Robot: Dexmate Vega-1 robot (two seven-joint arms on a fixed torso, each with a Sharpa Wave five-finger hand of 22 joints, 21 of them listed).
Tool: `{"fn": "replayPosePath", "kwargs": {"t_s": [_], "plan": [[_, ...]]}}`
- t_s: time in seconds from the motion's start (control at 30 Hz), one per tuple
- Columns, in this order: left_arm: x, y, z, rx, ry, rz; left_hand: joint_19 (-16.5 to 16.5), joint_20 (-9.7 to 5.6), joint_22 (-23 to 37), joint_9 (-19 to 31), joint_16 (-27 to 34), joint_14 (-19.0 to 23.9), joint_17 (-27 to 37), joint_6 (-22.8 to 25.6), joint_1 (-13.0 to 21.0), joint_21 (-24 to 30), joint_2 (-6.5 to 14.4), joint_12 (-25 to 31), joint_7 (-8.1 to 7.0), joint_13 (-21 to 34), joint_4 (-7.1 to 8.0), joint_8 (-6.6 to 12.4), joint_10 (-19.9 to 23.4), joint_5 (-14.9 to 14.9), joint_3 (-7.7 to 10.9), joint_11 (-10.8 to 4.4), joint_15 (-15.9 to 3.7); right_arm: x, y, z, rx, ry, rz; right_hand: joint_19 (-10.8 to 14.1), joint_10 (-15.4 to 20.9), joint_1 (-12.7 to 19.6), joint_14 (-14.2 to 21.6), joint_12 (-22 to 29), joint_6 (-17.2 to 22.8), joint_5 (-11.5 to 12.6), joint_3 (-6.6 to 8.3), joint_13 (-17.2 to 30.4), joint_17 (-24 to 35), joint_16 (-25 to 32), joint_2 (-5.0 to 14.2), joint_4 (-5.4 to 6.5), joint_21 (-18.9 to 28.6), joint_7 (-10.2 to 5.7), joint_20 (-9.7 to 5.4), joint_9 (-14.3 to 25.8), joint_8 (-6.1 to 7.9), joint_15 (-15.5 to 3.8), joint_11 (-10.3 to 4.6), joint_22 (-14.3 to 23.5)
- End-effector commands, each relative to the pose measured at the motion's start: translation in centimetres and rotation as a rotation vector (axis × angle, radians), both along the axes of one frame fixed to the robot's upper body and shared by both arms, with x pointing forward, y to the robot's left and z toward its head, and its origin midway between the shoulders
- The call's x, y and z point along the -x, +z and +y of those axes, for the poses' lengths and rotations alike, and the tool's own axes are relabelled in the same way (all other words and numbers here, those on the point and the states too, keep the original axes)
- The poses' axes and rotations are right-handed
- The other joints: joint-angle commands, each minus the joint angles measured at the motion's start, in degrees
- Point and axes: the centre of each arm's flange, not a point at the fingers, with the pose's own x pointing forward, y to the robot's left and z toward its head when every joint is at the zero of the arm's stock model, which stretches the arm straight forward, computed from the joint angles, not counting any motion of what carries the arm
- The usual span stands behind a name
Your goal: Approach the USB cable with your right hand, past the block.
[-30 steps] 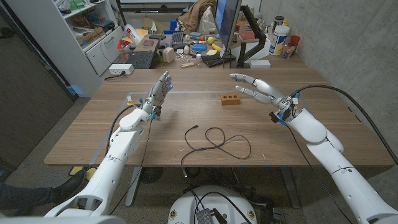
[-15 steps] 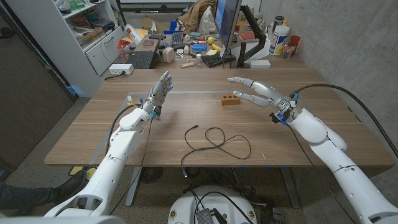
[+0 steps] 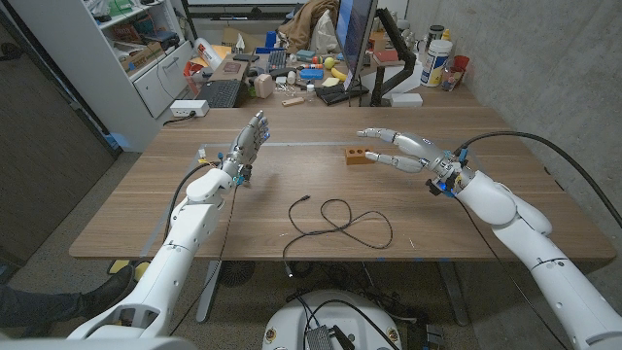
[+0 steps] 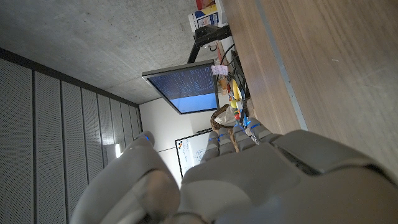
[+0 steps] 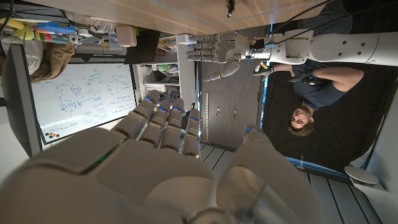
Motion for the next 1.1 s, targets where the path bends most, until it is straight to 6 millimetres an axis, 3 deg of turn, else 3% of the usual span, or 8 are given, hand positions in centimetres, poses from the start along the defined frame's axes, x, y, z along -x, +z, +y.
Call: {"fn": "replayPosePath", "kwargs": {"t_s": [0.03,0.67,1.1], "plan": [[0.0,-0.1,-0.4,-0.006,0.003,0.009,0.2,0.09,0.3,0.1,0.1,-0.3,0.0,0.1,0.2,-0.2,0.5,0.2,0.18,0.0,0.06,0.03,-0.1,0.2,-0.08,-0.39,0.07,0.5,-1.1,-1.4,0.063,-0.048,0.018,0.3,0.4,0.6,0.6,0.3,0.2,0.4,-0.05,0.1,0.2,0.2,-0.19,-0.27,0.0,-0.29,-2.55,0.1,0.27,-2.66,-0.05,0.3],[-0.2,0.1,-1.4,-0.019,-0.009,0.003,0.3,0.23,0.3,0.1,0.1,-0.3,0.0,0.1,0.3,-0.6,0.6,0.2,0.17,0.0,0.03,0.02,-0.1,0.2,-0.25,-0.20,0.02,1.1,-2.6,-2.2,0.141,-0.086,0.040,0.4,0.8,0.9,1.3,0.3,0.5,0.9,0.06,0.1,0.2,0.2,0.06,-0.49,-0.1,-0.43,-2.59,0.1,0.26,-2.92,-0.11,0.3],[-0.4,0.5,-1.4,-0.030,-0.016,0.004,0.4,0.37,0.3,0.1,0.1,-0.4,0.0,0.1,0.3,-1.0,0.7,0.3,0.16,0.0,0.02,0.03,-0.1,0.1,-0.38,-0.38,0.03,1.0,-3.2,-1.6,0.194,-0.086,0.046,0.4,1.1,1.3,1.4,0.3,0.9,1.2,0.24,0.1,0.1,0.1,0.32,-0.69,-0.2,-0.38,-2.59,0.1,0.30,-2.98,-0.03,0.3]]}}
